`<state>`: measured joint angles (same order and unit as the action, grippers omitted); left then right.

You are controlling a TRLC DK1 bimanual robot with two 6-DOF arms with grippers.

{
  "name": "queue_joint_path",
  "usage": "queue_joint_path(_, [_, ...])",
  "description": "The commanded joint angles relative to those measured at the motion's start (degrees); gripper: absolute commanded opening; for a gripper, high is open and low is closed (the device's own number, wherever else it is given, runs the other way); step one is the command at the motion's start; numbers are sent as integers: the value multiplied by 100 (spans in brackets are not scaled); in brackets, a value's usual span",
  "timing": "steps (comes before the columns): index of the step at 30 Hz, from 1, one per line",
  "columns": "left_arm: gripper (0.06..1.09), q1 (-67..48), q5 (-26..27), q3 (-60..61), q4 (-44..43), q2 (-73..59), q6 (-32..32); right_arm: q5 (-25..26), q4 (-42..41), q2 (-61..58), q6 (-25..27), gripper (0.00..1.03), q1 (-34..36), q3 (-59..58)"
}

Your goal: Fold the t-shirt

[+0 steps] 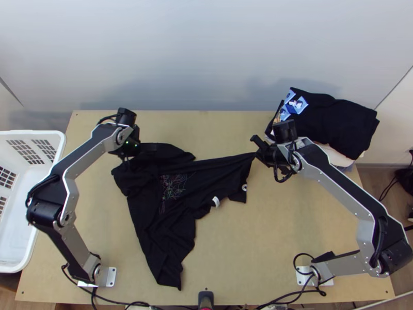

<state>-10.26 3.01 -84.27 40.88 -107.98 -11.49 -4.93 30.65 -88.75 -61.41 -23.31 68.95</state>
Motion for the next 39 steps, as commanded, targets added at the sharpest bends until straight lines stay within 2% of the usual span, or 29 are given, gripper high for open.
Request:
queue_joint_path(1, [26, -72, -318, -19, -995, -302, -73, 1, -209, 130, 103, 3, -16, -39])
queue_joint_path(2, [9, -46, -476, -28, -1206, -320, -73, 1, -253, 156, 120, 3, -16, -39])
queue_joint_path(8, [9, 156, -476, -353, -1144, -381, -223, 9, -587, 227, 648, 3, 81, -13])
queue_joint_path(16, [9, 560, -529, -1382, -951, 120, -556, 9, -982, 209, 735, 3, 397, 233])
queue_joint_path(21, [9, 824, -547, -2234, -678, 498, -785, 1, -1237, 174, 1008, 3, 582, 690])
queue_joint_path(26, [9, 991, -547, -2436, -608, 1034, -952, 1, -1299, 306, 1298, 3, 635, 989])
queue_joint_path(30, [9, 1114, -538, -1962, -458, 1473, -1119, -8, -1501, 552, 1649, 3, 635, 743])
queue_joint_path(39, [9, 824, -257, 631, 877, 1412, -592, -140, -1149, 578, 1553, 3, 670, 286])
